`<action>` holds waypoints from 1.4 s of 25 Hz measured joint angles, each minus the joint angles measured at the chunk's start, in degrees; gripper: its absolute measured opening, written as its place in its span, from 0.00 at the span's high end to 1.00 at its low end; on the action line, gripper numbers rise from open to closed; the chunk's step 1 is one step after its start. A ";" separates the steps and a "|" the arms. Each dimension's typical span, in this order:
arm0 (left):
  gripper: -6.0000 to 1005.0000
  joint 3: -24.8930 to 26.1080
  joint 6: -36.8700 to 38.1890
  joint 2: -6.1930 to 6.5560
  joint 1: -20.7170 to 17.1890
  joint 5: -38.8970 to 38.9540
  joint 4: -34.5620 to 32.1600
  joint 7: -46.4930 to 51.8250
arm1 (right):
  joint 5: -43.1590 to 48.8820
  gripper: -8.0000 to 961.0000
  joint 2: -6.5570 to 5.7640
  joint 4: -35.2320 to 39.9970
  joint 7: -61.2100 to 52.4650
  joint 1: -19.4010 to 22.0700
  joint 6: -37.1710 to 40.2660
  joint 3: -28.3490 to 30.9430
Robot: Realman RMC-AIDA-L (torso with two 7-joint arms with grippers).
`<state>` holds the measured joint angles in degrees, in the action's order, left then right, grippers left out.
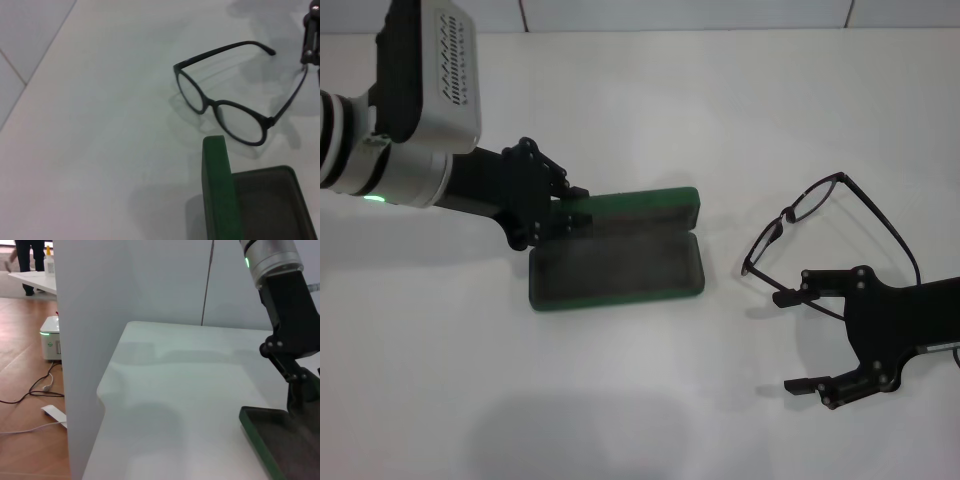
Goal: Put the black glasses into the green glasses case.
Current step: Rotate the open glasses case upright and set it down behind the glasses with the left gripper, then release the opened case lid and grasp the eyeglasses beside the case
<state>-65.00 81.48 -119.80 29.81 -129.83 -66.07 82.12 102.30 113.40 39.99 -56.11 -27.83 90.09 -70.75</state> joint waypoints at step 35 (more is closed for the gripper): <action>0.37 18.52 14.89 3.87 -4.18 39.96 19.96 -0.83 | 0.00 0.10 -0.18 -0.42 -0.06 0.32 -0.32 1.49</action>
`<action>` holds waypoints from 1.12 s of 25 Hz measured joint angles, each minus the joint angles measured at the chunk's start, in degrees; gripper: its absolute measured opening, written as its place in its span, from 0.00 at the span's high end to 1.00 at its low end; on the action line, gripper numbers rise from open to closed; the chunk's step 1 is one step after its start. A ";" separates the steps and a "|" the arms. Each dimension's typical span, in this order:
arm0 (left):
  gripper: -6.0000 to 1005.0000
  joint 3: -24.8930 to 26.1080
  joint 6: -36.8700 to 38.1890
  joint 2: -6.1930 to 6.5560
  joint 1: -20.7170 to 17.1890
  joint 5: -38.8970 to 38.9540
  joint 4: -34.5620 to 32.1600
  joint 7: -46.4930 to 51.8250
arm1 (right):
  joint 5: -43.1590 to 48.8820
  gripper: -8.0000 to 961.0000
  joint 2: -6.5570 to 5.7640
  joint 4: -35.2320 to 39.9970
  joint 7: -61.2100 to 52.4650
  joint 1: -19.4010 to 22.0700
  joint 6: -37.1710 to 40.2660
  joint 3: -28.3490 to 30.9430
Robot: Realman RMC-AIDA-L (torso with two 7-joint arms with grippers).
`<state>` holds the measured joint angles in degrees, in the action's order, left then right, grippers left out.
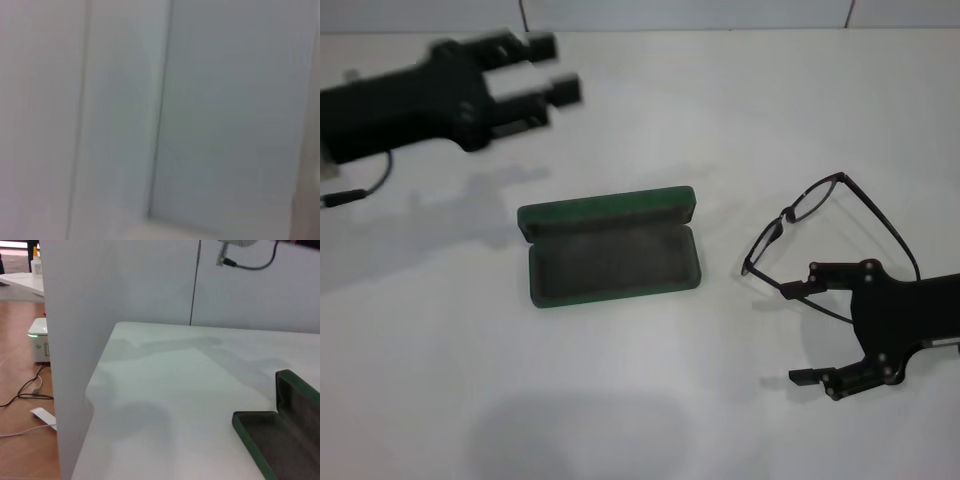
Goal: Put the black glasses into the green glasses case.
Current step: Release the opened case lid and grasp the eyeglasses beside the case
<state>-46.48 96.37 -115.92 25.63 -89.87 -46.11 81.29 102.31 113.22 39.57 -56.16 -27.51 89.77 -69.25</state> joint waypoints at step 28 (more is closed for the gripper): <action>0.16 9.83 -1.70 -2.78 -17.56 -7.97 7.62 -28.91 | -0.63 0.10 1.00 0.20 1.36 4.55 1.45 6.88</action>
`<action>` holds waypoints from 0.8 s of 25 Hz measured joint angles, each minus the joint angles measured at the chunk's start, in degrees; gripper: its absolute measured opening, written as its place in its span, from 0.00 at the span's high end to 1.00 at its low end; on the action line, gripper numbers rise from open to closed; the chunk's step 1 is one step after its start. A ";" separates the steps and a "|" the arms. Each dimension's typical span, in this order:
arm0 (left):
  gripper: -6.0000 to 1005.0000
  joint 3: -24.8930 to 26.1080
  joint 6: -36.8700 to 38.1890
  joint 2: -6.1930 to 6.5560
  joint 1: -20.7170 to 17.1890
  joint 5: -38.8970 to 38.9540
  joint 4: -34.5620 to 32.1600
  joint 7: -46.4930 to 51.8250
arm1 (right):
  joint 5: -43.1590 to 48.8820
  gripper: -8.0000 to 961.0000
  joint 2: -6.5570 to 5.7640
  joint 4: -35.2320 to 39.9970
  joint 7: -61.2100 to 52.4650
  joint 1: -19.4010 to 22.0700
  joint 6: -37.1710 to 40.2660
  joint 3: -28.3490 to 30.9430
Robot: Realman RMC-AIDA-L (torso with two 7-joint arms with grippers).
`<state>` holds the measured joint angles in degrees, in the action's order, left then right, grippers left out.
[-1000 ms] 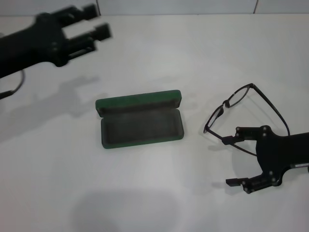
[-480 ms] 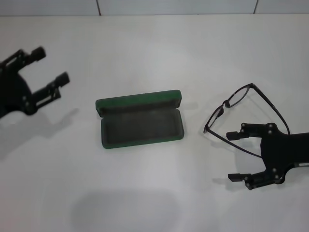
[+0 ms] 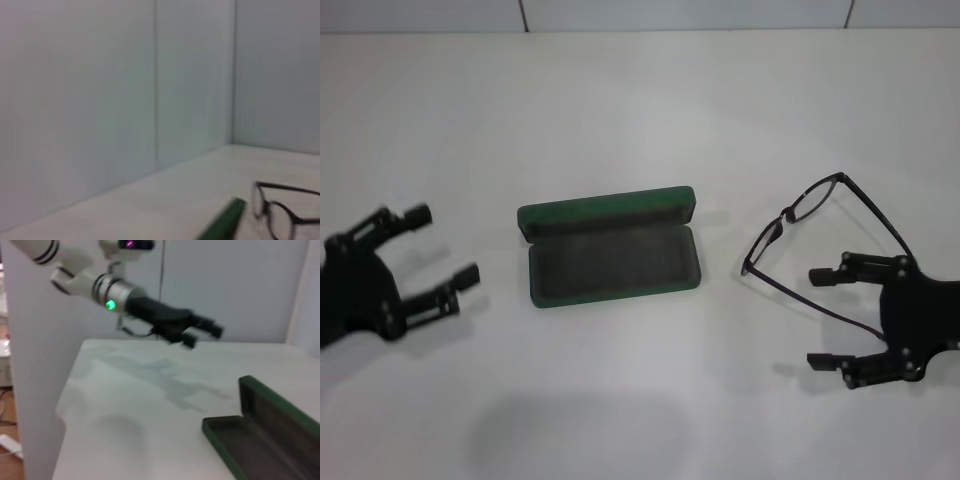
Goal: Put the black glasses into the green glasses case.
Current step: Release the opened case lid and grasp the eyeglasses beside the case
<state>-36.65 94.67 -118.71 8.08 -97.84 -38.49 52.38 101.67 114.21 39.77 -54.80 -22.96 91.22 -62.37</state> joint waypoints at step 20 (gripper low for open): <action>0.12 -0.32 3.29 -0.77 -1.33 -10.60 0.17 -0.43 | 0.20 0.10 0.49 -0.37 0.24 0.66 0.32 1.42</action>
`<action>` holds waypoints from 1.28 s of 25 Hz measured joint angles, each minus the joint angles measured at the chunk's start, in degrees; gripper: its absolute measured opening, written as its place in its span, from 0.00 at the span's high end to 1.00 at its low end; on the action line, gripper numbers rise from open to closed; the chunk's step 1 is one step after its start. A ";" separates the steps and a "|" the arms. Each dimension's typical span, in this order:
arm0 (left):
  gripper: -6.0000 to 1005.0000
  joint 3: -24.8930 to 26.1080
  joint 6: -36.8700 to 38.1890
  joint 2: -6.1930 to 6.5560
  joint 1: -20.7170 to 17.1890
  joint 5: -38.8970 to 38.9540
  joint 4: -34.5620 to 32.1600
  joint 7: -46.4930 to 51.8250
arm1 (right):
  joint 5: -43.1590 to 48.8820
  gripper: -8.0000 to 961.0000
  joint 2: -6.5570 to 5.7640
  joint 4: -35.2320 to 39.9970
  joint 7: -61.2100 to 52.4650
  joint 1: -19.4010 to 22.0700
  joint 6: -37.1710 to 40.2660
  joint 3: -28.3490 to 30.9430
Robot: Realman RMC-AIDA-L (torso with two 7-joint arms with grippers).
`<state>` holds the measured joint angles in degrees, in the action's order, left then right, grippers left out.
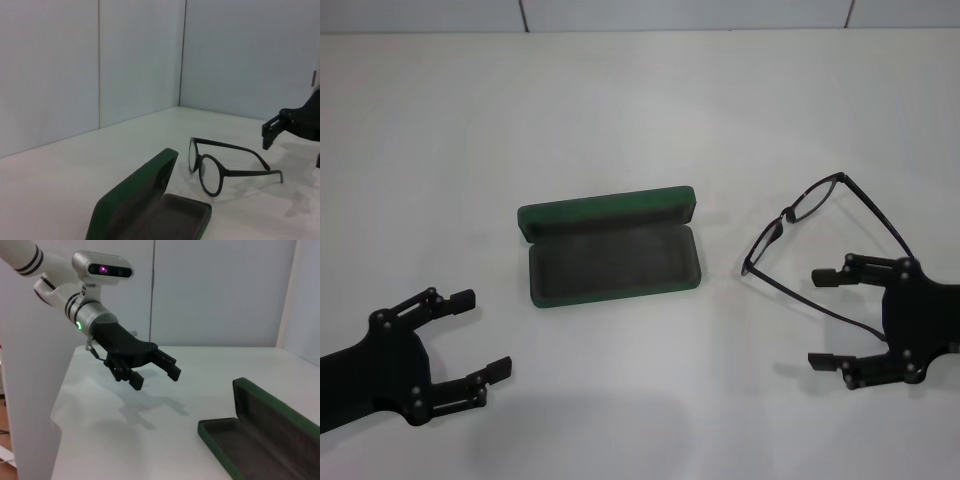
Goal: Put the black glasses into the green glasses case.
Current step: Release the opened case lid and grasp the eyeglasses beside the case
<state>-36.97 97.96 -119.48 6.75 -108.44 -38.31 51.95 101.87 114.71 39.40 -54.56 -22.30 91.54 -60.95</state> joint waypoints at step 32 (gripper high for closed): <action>0.12 0.08 2.06 -0.05 2.24 -0.17 0.51 1.09 | 38.87 0.20 -1.75 20.91 -31.45 -32.68 -3.00 -12.27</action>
<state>-36.89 100.01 -119.53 8.98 -108.61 -37.80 53.04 140.75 112.96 60.31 -86.01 -54.98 88.54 -73.23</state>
